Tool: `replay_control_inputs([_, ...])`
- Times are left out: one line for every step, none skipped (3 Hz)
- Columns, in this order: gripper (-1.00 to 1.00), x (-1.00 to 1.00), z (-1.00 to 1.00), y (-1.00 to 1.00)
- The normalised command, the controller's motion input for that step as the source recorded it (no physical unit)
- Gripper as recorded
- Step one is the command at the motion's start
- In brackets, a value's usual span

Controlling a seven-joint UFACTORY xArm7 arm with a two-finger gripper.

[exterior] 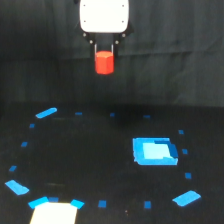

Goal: Pick up the red object from the table

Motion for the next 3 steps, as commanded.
replay_control_inputs([-1.00,-0.06,0.49,-0.21])
replay_control_inputs([-1.00,-0.12,0.48,-0.16])
replay_control_inputs([-1.00,0.02,0.23,0.32])
